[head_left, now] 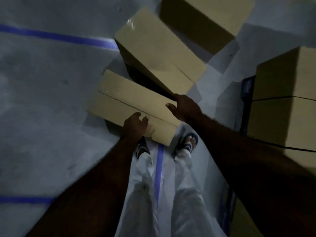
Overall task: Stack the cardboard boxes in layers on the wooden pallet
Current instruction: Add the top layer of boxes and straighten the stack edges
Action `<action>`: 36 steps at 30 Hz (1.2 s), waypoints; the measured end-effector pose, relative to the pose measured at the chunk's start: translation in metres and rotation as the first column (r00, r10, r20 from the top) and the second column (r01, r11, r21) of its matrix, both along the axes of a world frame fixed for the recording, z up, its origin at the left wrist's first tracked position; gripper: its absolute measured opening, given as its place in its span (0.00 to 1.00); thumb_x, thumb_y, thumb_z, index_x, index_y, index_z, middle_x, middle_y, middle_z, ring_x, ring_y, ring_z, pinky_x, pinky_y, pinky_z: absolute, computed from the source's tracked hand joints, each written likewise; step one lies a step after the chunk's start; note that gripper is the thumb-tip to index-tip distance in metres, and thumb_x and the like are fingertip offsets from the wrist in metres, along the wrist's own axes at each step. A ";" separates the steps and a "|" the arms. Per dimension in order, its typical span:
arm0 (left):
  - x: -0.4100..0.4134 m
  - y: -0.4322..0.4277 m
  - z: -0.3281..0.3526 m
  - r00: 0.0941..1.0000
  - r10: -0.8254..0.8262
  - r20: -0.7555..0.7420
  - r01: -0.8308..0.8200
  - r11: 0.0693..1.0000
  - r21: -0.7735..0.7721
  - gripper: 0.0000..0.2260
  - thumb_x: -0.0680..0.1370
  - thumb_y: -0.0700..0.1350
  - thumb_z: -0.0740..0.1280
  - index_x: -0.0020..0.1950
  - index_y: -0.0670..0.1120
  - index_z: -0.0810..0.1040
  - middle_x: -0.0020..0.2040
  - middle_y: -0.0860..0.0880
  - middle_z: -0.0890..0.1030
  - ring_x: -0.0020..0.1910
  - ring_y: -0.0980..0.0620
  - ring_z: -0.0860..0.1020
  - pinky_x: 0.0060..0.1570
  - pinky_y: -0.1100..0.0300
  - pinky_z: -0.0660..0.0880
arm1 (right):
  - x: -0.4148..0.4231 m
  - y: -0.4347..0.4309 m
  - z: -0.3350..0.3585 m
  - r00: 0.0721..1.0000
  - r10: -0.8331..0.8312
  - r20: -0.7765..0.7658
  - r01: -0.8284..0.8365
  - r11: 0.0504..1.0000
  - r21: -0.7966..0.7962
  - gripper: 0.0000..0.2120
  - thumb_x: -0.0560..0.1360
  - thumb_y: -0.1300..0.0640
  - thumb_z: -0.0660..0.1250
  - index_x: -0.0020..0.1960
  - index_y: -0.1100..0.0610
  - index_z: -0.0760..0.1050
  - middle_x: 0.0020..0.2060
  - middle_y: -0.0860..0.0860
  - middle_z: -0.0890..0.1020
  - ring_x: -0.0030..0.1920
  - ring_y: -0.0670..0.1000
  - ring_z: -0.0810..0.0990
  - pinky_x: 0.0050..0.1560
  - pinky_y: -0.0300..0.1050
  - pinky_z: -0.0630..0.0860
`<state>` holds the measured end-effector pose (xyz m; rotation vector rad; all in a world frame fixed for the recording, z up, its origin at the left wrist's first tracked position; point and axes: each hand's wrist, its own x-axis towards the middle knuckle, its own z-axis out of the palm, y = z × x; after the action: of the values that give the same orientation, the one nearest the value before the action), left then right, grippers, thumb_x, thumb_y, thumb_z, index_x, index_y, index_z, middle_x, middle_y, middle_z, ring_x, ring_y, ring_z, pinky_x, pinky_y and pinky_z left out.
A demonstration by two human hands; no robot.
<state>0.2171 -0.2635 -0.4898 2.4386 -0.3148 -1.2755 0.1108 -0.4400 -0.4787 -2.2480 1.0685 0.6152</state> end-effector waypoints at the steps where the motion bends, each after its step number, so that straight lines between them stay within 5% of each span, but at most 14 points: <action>1: -0.001 0.001 -0.020 0.999 0.038 -0.015 -0.038 0.999 0.020 0.23 0.80 0.55 0.66 0.71 0.43 0.74 0.68 0.41 0.77 0.67 0.40 0.74 0.64 0.53 0.70 | 0.006 -0.004 -0.019 1.000 0.017 -0.008 -0.017 1.000 0.007 0.28 0.81 0.41 0.61 0.72 0.60 0.69 0.64 0.62 0.76 0.63 0.63 0.75 0.56 0.52 0.74; 7: -0.009 0.001 -0.120 0.918 0.386 -0.086 -0.374 0.919 0.128 0.28 0.82 0.54 0.63 0.77 0.41 0.64 0.75 0.41 0.68 0.72 0.42 0.68 0.70 0.54 0.66 | 0.034 -0.022 -0.134 0.988 0.155 -0.024 -0.152 0.984 0.095 0.31 0.82 0.43 0.61 0.78 0.60 0.62 0.73 0.60 0.69 0.72 0.59 0.69 0.66 0.48 0.68; 14: -0.030 -0.007 -0.191 0.505 0.863 -0.022 -0.837 0.496 0.231 0.38 0.77 0.51 0.70 0.79 0.40 0.54 0.75 0.41 0.66 0.70 0.41 0.70 0.67 0.54 0.69 | 0.049 -0.036 -0.225 0.966 0.260 0.002 -0.257 0.953 0.162 0.36 0.79 0.44 0.65 0.78 0.62 0.58 0.73 0.61 0.68 0.71 0.61 0.68 0.69 0.54 0.68; 17: -0.033 -0.010 -0.199 0.435 0.900 -0.002 -0.887 0.429 0.174 0.40 0.75 0.50 0.73 0.79 0.40 0.54 0.74 0.42 0.67 0.70 0.43 0.71 0.68 0.53 0.70 | 0.058 -0.038 -0.236 0.975 0.220 -0.030 -0.209 0.954 0.213 0.37 0.78 0.43 0.67 0.77 0.62 0.58 0.71 0.61 0.70 0.70 0.62 0.71 0.66 0.54 0.70; 21: -0.032 0.000 -0.163 0.525 0.849 0.063 -0.846 0.512 0.145 0.44 0.74 0.53 0.73 0.82 0.46 0.52 0.79 0.42 0.61 0.75 0.41 0.64 0.71 0.51 0.65 | 0.058 -0.023 -0.205 0.982 0.186 -0.002 -0.184 0.973 0.139 0.39 0.75 0.40 0.69 0.76 0.62 0.62 0.69 0.62 0.70 0.68 0.63 0.70 0.64 0.55 0.71; 28: 0.000 0.004 -0.019 0.714 0.666 0.216 -0.698 0.700 0.150 0.33 0.76 0.52 0.72 0.77 0.53 0.62 0.75 0.41 0.60 0.69 0.36 0.64 0.55 0.47 0.71 | 0.055 0.002 -0.068 0.969 0.189 0.158 -0.205 0.975 0.089 0.33 0.78 0.41 0.65 0.77 0.55 0.62 0.69 0.63 0.69 0.68 0.63 0.69 0.65 0.51 0.69; 36: 0.045 0.003 0.153 0.867 0.351 0.355 -0.409 0.907 0.103 0.33 0.73 0.60 0.74 0.73 0.52 0.67 0.75 0.40 0.58 0.70 0.34 0.61 0.62 0.42 0.67 | 0.053 0.013 0.094 0.954 0.057 0.294 -0.078 0.995 0.060 0.30 0.76 0.36 0.64 0.76 0.45 0.66 0.67 0.61 0.69 0.67 0.63 0.70 0.65 0.54 0.74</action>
<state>0.2620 -0.2604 -0.3369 2.6838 0.2056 -0.7509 0.1642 -0.4272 -0.3849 -2.2346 0.8134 0.3269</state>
